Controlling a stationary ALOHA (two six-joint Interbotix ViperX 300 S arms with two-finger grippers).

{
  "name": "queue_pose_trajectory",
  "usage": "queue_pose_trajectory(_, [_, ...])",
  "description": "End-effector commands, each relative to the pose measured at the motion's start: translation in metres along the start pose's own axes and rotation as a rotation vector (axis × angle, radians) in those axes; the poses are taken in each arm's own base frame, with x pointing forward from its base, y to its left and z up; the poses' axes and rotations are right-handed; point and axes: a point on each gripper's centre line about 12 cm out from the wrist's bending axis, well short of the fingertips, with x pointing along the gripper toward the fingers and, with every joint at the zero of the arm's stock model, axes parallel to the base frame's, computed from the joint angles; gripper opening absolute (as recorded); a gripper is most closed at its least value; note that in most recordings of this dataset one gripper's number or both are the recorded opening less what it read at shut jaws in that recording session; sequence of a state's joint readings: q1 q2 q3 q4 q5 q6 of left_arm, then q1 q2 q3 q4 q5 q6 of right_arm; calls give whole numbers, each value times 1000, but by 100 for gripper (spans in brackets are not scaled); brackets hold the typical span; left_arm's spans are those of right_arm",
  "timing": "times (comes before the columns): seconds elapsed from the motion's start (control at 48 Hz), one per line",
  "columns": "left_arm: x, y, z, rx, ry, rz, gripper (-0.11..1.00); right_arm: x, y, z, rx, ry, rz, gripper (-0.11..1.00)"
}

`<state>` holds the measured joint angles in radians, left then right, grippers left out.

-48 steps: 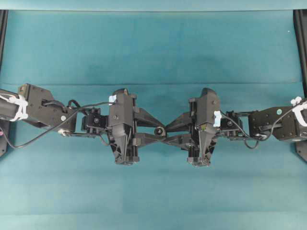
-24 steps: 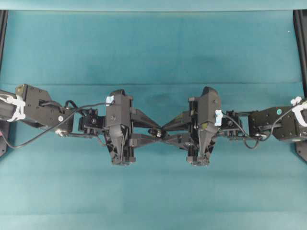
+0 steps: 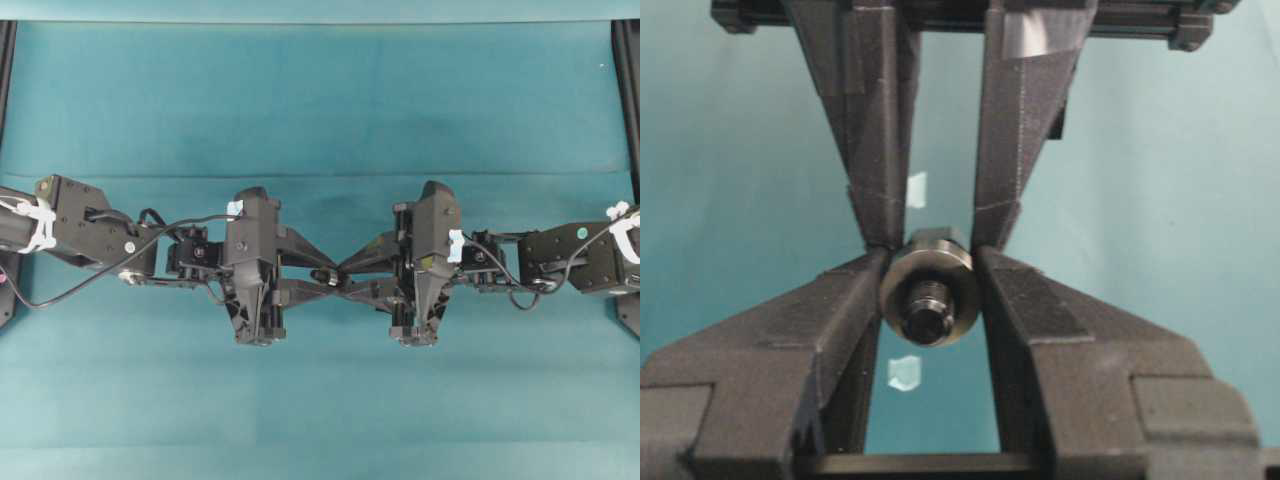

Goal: Insert the washer onto the shaft with both hands.
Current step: 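Slide the washer down the shaft to its shoulder, then open left gripper, then withdraw the open left gripper, right gripper holding the assembled shaft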

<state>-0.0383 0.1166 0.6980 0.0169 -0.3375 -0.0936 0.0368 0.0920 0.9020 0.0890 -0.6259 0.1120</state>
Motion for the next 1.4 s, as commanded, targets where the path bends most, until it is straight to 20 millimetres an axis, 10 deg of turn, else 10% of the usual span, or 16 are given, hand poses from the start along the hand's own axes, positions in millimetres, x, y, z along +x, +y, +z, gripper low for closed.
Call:
queue_pose_trajectory(0.0, [2,-3,5,1,-13,-8,36,0,-3,14,17,-46,-7,0])
queue_pose_trajectory(0.625, [4,-1,14,-64,-43,-6,36,-1,0,4,6,24,-6,0])
queue_pose_trajectory(0.876, [3,-2,20,-69,-56,-8,91,-1,0,4,5,22,-6,0])
queue_pose_trajectory(1.376, [-8,-1,9,-67,23,3,89,-5,0,1,5,32,-4,0])
